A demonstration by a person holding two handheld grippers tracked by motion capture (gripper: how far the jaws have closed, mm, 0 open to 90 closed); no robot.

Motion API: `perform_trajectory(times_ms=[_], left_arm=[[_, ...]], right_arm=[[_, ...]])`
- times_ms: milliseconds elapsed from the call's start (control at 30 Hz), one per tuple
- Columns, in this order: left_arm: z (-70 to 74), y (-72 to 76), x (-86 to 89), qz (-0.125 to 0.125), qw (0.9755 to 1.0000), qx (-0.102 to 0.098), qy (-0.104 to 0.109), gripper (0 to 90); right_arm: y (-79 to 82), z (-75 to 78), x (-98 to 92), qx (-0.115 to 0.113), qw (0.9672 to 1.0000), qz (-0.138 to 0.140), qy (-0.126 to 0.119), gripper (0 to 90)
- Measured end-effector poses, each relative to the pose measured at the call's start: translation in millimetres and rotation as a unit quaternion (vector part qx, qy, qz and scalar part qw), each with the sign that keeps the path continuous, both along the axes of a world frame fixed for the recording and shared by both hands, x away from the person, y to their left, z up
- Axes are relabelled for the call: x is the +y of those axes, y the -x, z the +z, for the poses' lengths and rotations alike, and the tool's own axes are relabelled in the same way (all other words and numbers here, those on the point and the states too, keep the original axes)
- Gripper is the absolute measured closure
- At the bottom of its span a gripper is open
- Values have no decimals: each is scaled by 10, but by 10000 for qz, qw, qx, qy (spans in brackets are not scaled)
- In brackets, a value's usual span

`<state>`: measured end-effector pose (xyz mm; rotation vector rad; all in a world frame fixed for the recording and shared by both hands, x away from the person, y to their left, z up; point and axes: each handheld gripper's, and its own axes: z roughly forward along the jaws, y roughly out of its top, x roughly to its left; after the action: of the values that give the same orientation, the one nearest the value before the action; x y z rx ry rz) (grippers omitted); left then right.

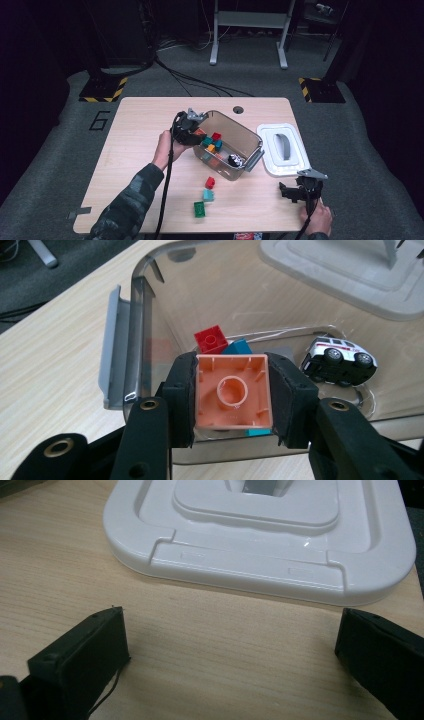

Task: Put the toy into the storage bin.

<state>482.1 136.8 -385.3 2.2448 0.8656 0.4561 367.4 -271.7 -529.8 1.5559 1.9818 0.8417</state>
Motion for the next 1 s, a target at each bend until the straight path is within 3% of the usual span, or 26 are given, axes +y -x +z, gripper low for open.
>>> perform_trajectory(times_ms=[633, 733, 1000], left_arm=[[-64, -28, -7, 84, 9997, 205, -116, 565], [-46, -15, 8, 101, 9996, 204, -172, 494], [63, 110, 100, 102, 9999, -7, -39, 260]], right_arm=[[0, 0, 0, 2, 10000, 1, 0, 0], [0, 0, 0, 1, 10000, 1, 0, 0], [0, 0, 0, 1, 10000, 1, -1, 0]])
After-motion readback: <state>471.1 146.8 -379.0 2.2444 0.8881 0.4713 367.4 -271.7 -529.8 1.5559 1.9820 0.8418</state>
